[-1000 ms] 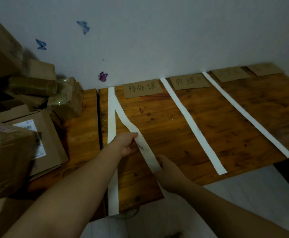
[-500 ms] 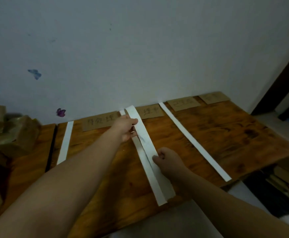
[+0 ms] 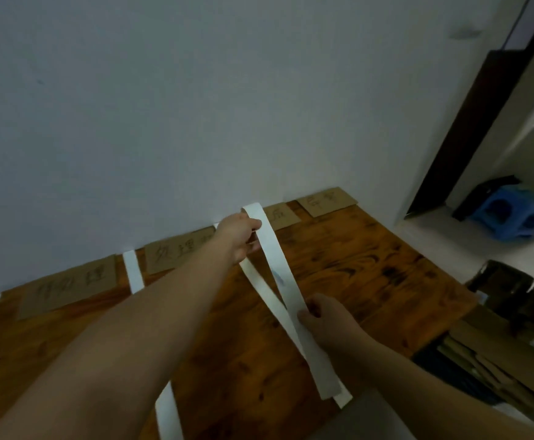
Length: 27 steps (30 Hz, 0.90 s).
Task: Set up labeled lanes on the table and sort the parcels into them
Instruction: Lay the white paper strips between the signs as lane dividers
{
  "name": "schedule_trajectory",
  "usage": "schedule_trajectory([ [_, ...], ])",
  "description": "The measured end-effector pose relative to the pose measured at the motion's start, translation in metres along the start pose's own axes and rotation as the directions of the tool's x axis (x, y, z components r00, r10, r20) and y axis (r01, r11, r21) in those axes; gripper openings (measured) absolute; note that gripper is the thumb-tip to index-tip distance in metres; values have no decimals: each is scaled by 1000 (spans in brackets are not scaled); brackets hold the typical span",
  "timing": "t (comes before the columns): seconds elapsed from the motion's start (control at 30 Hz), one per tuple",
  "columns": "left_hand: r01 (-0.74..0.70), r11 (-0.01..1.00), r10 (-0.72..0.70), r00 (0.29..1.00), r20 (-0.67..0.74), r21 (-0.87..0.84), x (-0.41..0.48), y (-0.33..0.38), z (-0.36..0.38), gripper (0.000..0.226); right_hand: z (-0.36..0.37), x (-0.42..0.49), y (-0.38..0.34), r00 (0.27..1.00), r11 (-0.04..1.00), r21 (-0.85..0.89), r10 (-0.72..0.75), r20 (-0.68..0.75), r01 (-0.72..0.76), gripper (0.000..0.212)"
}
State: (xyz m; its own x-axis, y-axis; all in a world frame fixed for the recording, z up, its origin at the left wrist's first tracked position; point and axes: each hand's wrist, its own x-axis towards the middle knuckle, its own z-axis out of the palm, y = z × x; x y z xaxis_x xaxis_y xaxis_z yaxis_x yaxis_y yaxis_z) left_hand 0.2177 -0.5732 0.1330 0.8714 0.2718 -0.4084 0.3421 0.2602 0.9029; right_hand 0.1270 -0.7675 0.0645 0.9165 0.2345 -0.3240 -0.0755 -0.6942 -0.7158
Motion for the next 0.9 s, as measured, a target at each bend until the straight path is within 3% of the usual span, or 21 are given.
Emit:
schedule_trajectory([
  [0.13,27,999,-25,998,51,-24,53,9,50,9,-37,43,18,998,998,-4,64,-20,-64,15],
  [0.33,23,1000,-24,996,81,10,113,17,123,18,-96,96,48,989,988,-19,150,3,-150,26],
  [0.5,7,999,-9,997,71,36,159,9,180,26,-143,148,85,989,990,-39,137,60,-135,18],
  [0.7,57,987,-40,993,-114,153,206,-40,240,24,-186,196,152,969,998,-26,57,240,-53,16],
  [0.9,171,943,-82,951,-299,284,230,-97,264,44,-199,225,200,922,999,-22,44,386,-38,42],
])
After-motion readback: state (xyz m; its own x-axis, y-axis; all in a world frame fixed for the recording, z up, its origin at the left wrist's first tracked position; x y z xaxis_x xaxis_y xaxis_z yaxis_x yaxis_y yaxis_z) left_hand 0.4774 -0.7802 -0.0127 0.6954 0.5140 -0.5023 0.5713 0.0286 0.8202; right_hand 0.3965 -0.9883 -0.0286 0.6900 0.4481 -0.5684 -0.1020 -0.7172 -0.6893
